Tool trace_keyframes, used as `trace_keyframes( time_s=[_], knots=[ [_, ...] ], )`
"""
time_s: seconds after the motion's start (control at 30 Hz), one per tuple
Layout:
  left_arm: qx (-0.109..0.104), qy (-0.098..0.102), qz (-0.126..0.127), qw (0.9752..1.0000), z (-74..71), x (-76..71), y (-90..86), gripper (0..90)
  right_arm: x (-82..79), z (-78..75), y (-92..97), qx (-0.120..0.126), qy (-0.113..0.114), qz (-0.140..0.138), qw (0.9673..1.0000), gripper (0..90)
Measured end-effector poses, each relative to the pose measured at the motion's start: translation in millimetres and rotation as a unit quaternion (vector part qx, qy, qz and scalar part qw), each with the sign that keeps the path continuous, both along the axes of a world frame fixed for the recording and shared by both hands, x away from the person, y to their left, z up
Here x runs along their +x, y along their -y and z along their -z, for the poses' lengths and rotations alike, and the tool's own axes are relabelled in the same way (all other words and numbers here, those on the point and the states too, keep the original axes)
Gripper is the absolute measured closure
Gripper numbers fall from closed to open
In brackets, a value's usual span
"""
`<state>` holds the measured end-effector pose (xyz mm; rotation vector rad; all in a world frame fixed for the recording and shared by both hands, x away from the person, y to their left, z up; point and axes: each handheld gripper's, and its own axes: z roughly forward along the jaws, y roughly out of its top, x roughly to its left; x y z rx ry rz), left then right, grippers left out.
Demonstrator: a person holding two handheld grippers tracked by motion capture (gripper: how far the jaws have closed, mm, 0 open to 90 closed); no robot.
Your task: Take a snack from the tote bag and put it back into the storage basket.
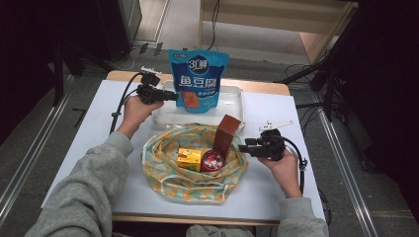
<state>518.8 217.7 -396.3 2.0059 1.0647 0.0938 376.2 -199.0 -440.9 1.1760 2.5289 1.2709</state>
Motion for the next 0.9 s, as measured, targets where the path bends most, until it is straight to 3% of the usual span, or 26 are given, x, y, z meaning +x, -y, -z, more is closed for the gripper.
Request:
trace_keyframes(
  time_s=[0.1, 0.2, 0.57, 0.7, 0.9],
  knots=[
    [0.0, -0.011, 0.008, 0.9999, -6.6, -5.6, -1.1, 60.9, -0.6, -1.6, 1.0, 0.0, 0.003, 0.001, 1.0, 54.9],
    [0.0, -0.004, 0.015, 0.9999, -11.4, -14.4, -2.4, 58.8, -1.1, -3.6, 1.8, 0.002, 0.003, 0.005, 1.0, 54.6],
    [-0.003, -0.014, 0.048, 0.9987, -21.5, -45.8, -8.2, 54.2, -7.4, -21.0, -0.8, -0.008, 0.02, 0.005, 0.9997, 51.7],
    [-0.01, -0.019, 0.057, 0.9982, -22.6, -57.6, -10.0, 52.3, -9.8, -26.2, -1.0, -0.008, 0.021, 0.004, 0.9997, 51.5],
    [-0.003, -0.02, 0.068, 0.9975, -18.5, -76.3, -11.4, 51.1, -13.6, -32.5, -1.8, -0.011, 0.023, 0.003, 0.9997, 52.5]
  ],
)
